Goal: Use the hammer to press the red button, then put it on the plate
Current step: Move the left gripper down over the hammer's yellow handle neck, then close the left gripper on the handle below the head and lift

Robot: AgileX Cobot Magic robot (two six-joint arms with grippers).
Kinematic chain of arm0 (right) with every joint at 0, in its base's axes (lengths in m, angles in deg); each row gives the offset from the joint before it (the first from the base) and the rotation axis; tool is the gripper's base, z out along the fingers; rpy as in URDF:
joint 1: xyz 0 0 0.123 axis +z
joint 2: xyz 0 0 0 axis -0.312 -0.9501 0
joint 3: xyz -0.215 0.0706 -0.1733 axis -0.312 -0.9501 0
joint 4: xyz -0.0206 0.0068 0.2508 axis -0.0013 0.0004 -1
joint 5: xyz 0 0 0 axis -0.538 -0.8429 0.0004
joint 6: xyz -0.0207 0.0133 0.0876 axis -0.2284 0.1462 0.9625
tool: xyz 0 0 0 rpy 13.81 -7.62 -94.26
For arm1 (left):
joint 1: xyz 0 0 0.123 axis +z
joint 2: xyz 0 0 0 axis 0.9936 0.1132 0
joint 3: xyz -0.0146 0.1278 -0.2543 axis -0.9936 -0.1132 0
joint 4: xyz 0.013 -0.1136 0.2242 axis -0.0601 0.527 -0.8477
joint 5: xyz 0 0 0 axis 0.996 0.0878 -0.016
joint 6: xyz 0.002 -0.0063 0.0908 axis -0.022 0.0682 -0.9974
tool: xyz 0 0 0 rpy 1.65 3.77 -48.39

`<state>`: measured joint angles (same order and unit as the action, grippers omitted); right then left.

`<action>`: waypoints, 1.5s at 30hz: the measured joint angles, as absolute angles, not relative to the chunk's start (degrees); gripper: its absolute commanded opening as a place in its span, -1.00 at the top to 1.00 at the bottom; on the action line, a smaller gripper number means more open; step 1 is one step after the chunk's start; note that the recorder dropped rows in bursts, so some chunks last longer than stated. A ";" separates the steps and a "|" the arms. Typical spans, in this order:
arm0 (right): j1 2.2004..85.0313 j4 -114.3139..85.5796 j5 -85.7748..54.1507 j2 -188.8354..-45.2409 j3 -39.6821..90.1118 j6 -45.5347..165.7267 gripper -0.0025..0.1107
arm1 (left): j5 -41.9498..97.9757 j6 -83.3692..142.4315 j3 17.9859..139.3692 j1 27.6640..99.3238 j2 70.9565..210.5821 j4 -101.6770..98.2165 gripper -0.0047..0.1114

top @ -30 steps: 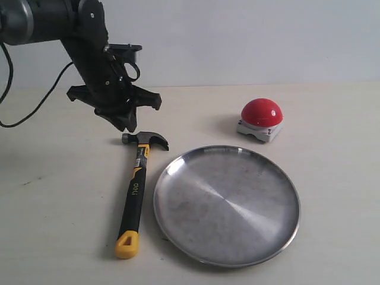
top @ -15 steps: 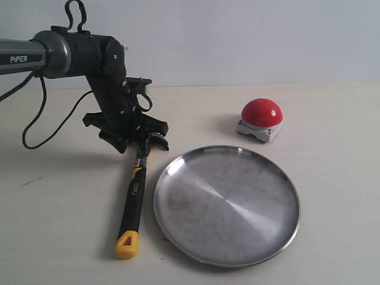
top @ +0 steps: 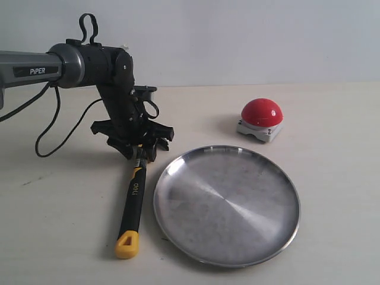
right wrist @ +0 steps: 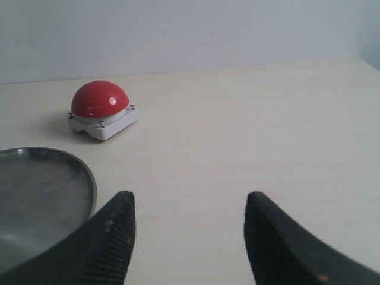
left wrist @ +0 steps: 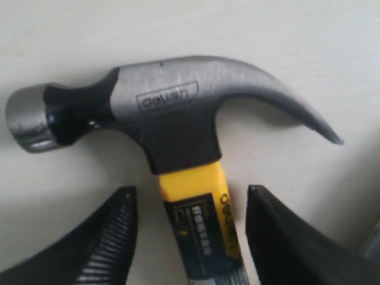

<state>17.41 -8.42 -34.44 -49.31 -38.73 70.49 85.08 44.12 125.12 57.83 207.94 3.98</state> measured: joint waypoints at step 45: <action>17.41 -8.42 -34.44 -49.31 -38.73 70.49 0.00 | 47.76 45.98 90.57 55.99 170.74 5.63 0.92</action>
<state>17.41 -8.42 -34.44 -49.31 -38.73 70.49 47.76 45.98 90.57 55.99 170.74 5.63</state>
